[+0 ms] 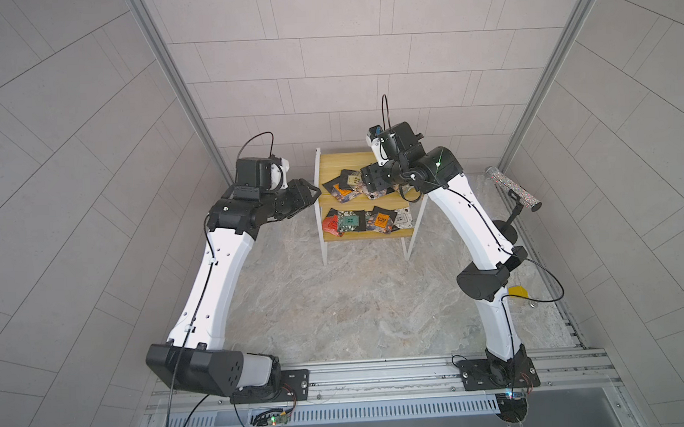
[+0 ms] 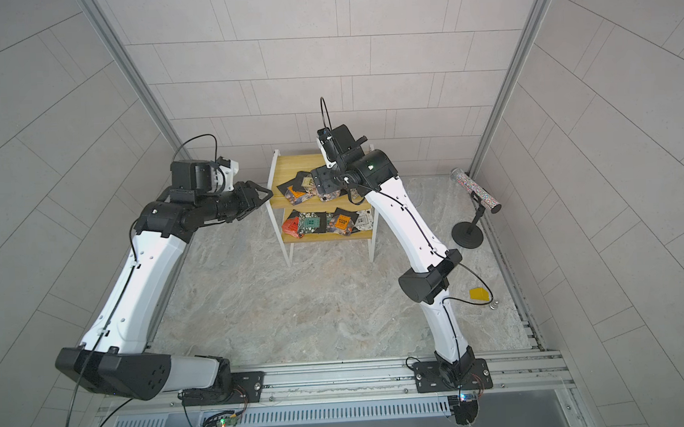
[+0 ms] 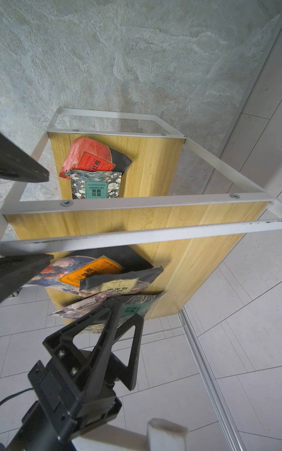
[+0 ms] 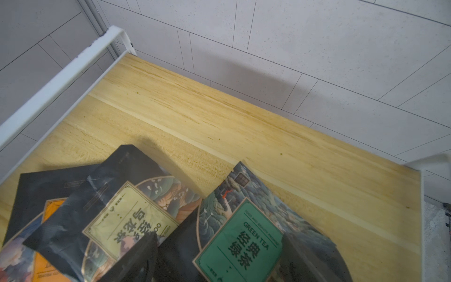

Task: Remove the tea bags from the shelf
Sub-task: Pick up the tea bag from the shelf.

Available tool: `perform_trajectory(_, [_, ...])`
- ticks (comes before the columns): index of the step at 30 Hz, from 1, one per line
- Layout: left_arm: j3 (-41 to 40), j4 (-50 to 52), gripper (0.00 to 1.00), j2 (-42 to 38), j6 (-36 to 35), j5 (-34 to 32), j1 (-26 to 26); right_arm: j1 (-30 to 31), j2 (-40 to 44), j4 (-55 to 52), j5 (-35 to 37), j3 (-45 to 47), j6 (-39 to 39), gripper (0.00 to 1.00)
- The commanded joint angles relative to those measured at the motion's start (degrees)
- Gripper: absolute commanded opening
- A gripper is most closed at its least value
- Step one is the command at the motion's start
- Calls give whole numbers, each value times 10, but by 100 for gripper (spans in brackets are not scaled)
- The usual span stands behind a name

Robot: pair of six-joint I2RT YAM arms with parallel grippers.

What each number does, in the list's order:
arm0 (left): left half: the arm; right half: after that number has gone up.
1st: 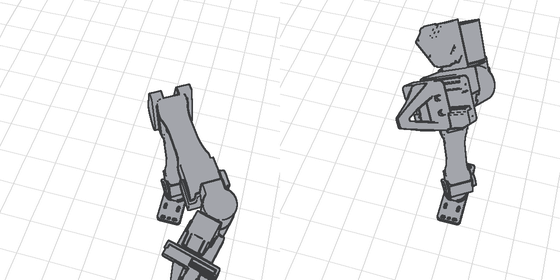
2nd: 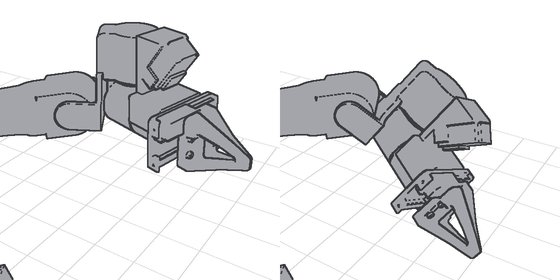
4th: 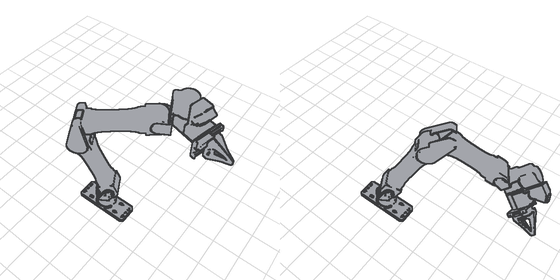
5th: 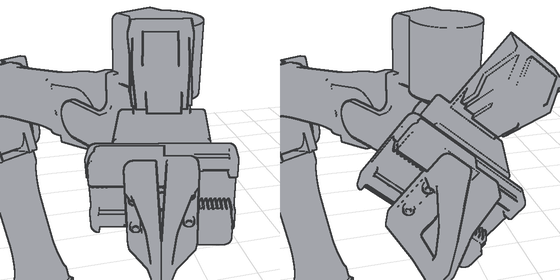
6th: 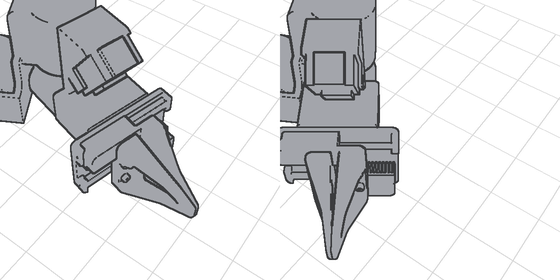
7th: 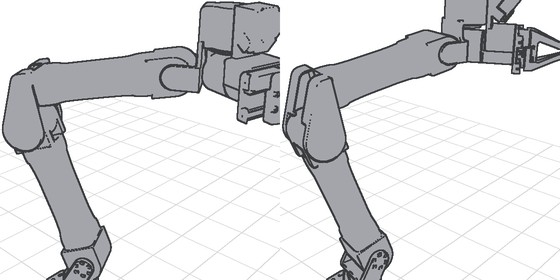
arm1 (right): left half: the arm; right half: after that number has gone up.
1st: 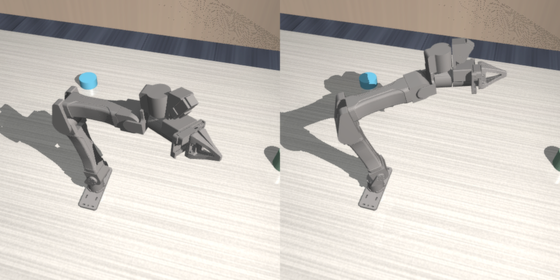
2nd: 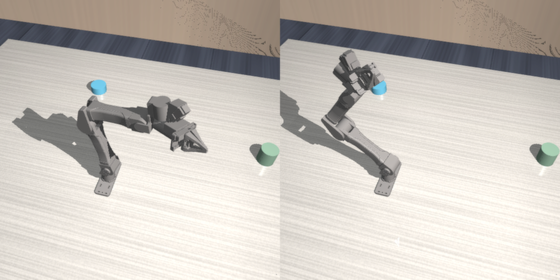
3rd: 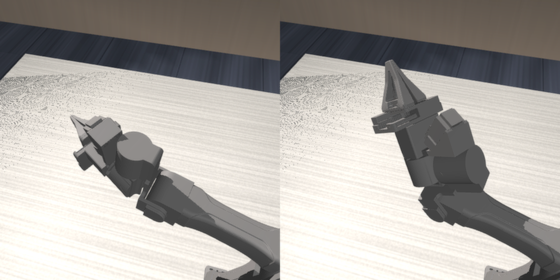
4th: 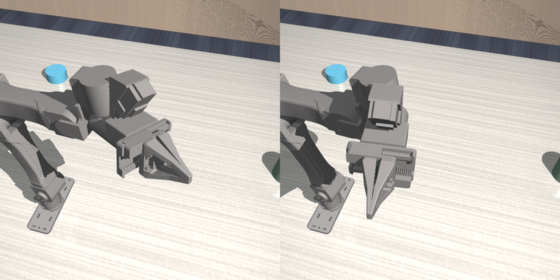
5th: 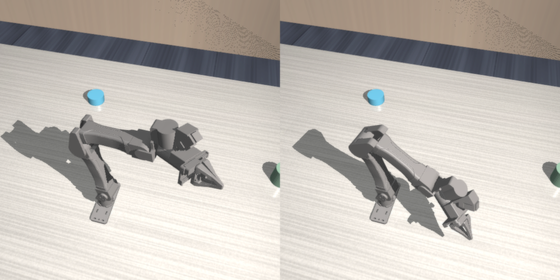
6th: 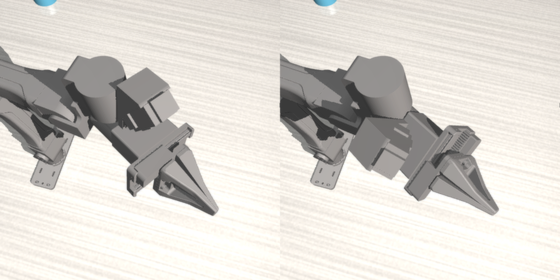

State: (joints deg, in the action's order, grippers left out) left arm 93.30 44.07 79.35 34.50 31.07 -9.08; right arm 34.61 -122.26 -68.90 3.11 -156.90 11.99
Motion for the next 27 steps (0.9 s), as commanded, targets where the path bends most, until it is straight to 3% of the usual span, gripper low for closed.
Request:
perform_trajectory(1, [-4,5,54,-8,-7,0,-1,4,0,-23,9,13,-5,84])
perform_trajectory(27, [-4,3,54,-8,1,7,-2,10,37,-4,-2,8,-1,87])
